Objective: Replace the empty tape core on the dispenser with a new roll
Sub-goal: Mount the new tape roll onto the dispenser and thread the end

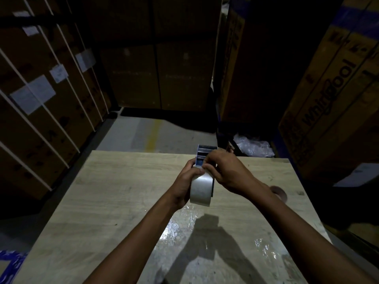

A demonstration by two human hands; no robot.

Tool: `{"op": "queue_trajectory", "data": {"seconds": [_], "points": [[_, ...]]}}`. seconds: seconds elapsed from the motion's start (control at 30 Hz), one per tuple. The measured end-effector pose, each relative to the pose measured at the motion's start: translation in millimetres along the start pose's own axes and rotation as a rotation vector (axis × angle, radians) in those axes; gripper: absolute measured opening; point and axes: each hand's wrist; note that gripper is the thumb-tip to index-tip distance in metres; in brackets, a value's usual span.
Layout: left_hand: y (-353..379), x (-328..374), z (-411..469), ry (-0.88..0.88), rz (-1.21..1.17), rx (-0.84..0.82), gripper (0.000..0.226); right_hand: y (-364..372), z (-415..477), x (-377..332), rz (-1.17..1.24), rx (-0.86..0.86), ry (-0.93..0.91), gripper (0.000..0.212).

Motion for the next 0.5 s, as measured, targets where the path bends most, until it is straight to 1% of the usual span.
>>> {"op": "queue_trajectory", "data": {"seconds": [0.13, 0.23, 0.3, 0.4, 0.5], "points": [[0, -8, -2, -0.003, 0.014, 0.011, 0.051, -2, -3, 2, 0.028, -0.022, 0.011, 0.015], [1, -9, -2, 0.003, 0.041, 0.013, 0.049, -6, -6, 5, 0.091, -0.036, 0.021, 0.01], [-1, -9, -1, 0.01, 0.051, 0.015, 0.05, -7, -8, 7, 0.143, -0.058, 0.024, 0.011], [-1, -8, 1, 0.023, 0.075, 0.016, 0.052, -10, -8, 9, 0.2, -0.105, 0.047, 0.018], [0, -6, 1, 0.021, 0.098, 0.011, 0.056, -15, -1, 6, 0.182, -0.15, 0.086, 0.029]]}}
Point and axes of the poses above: each hand's wrist, its own z-axis towards the middle knuckle, its own y-axis out of the palm, x = y × z, and after that the axes turned 13 degrees about -z, right-handed
